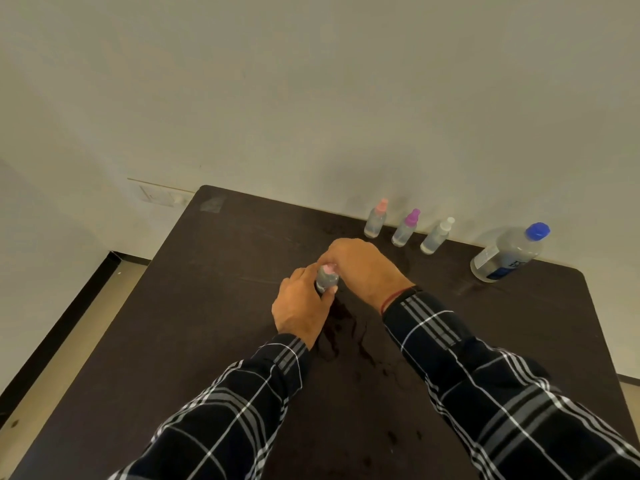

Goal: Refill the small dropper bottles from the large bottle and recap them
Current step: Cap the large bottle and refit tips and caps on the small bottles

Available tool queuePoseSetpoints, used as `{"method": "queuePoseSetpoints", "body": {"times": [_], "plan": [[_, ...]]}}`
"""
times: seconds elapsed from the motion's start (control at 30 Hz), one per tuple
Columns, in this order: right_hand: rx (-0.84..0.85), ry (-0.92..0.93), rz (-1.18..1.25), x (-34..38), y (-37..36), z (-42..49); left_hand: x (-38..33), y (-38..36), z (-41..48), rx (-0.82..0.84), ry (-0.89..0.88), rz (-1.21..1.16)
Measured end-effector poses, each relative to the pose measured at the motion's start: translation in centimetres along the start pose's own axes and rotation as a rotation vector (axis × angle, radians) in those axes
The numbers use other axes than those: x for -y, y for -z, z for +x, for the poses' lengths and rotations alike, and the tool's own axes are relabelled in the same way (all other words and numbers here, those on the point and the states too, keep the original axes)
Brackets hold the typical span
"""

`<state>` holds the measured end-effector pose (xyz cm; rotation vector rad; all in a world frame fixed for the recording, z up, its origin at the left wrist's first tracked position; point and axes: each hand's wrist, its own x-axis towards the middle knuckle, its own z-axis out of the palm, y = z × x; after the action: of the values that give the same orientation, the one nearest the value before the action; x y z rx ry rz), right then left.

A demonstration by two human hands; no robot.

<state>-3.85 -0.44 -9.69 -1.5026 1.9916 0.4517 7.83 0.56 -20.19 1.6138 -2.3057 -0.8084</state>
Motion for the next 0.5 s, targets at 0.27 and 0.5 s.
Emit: {"method": "queuePoseSetpoints", "body": {"times": [0.27,0.5], "plan": [[-0.573,-0.111,-0.072,-0.3,-2.4,-2.6,0.2,-0.3,0.5,0.032,0.003,-0.011],[-0.271,0.156,0.019,-1.1,-0.9,-2.7,0.4,-0.4,0.2,-0.013,-0.038,0.001]]}}
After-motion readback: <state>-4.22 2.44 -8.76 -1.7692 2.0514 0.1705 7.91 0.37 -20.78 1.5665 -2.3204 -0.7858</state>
